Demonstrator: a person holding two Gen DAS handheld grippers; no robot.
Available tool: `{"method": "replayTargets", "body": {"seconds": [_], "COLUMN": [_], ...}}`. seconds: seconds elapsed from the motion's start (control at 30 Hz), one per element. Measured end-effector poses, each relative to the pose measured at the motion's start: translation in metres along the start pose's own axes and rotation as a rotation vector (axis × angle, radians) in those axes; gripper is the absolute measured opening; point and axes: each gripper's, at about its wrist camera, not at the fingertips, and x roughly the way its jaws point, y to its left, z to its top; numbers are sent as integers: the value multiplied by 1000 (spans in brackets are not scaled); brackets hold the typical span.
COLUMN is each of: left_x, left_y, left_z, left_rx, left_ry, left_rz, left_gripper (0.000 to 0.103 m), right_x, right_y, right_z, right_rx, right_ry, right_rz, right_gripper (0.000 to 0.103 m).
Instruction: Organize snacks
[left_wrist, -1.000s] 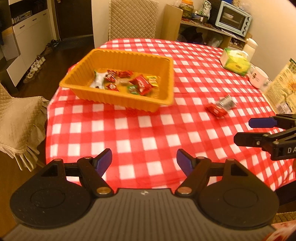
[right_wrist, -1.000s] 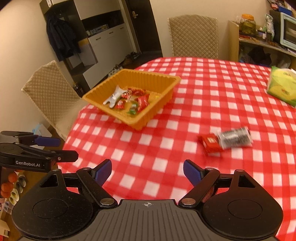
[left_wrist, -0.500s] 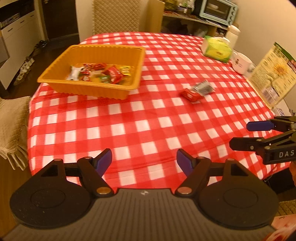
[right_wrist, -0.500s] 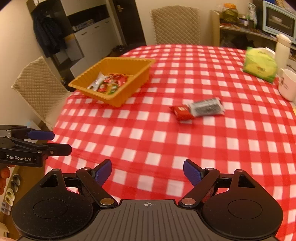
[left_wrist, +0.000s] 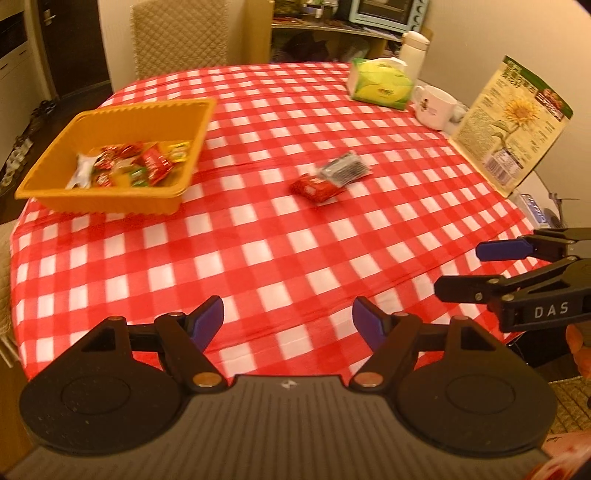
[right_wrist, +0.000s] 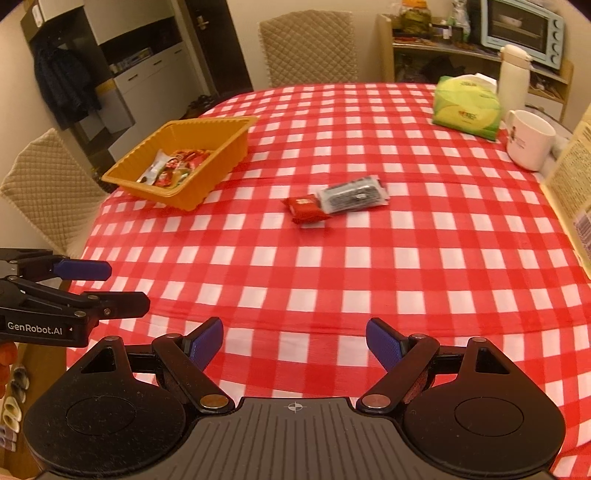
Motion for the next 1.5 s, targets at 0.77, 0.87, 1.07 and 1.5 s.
{"method": "replayTargets", "body": {"seconds": [0.77, 0.87, 1.07, 1.5], "left_x": [73, 86, 110, 170], "left_y": [-25, -26, -26, -28], "left_z": [58, 66, 83, 114], "left_rx": [64, 65, 65, 55], "left_ry": [-18, -18, -28, -11], "left_rz": [-46, -49, -55, -10], "left_gripper": [75, 75, 72, 64], "right_x": [21, 26, 33, 53], "right_y": [-62, -71, -81, -101], "right_z": [26, 32, 44, 54], "right_rx": [143, 179, 222, 312], "right_ry": [-59, -71, -100, -102], "right_rz": [-138, -149, -161, -182], "right_gripper": [84, 84, 84, 84]}}
